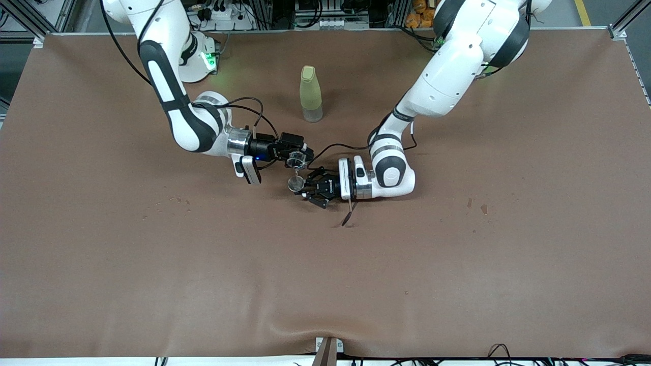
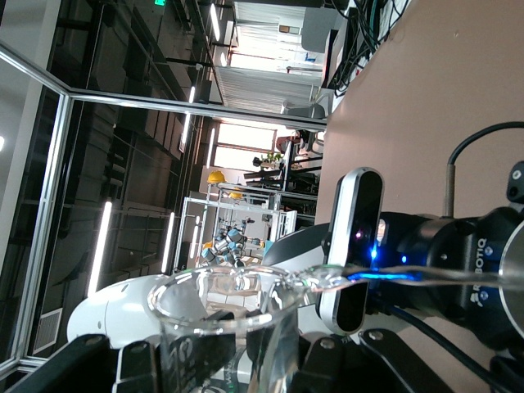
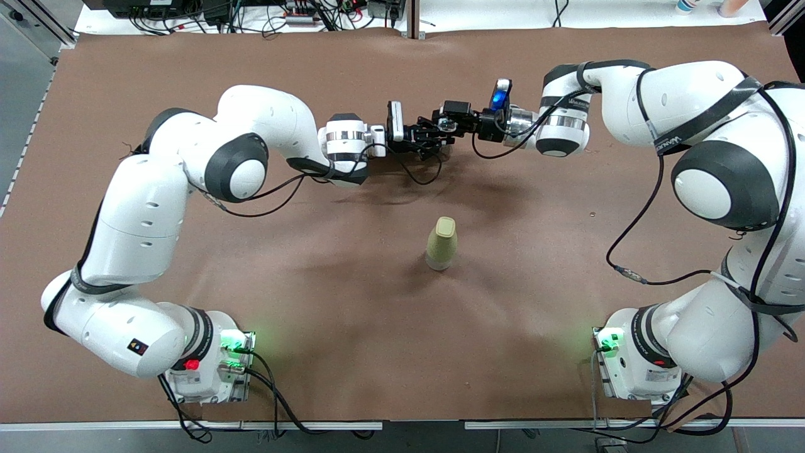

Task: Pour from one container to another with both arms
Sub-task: 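Pour liquid from the beaker into the jigger held by the left gripper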

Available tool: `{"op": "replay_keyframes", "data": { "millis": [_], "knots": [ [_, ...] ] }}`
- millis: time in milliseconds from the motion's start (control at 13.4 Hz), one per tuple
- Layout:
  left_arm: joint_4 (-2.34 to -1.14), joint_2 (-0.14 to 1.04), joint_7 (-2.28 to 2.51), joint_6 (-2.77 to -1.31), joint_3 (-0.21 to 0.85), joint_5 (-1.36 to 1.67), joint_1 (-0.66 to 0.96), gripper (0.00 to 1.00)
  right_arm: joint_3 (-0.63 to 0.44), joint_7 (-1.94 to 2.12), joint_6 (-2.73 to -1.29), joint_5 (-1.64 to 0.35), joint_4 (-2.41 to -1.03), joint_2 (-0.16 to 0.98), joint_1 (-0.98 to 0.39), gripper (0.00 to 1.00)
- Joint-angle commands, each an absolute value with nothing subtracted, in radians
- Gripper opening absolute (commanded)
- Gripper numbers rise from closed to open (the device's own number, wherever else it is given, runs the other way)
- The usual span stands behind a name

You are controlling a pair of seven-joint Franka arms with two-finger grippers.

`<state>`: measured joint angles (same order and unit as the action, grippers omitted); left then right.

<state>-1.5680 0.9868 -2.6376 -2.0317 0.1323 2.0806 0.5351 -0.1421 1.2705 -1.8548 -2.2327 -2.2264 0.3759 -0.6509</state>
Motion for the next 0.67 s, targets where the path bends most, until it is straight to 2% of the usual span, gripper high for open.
{"op": "replay_keyframes", "data": {
  "millis": [0,596],
  "knots": [
    [-1.606,0.948,-2.635,-2.022,0.140,2.079,0.522,0.00,-0.140,1.215,-1.858,-2.232,-2.241,0.347,-0.652,0.00],
    [-1.614,0.946,-2.654,-2.022,0.144,2.079,0.520,0.00,-0.140,1.098,-1.855,-2.230,-2.234,0.348,-0.647,0.00]
  ]
}}
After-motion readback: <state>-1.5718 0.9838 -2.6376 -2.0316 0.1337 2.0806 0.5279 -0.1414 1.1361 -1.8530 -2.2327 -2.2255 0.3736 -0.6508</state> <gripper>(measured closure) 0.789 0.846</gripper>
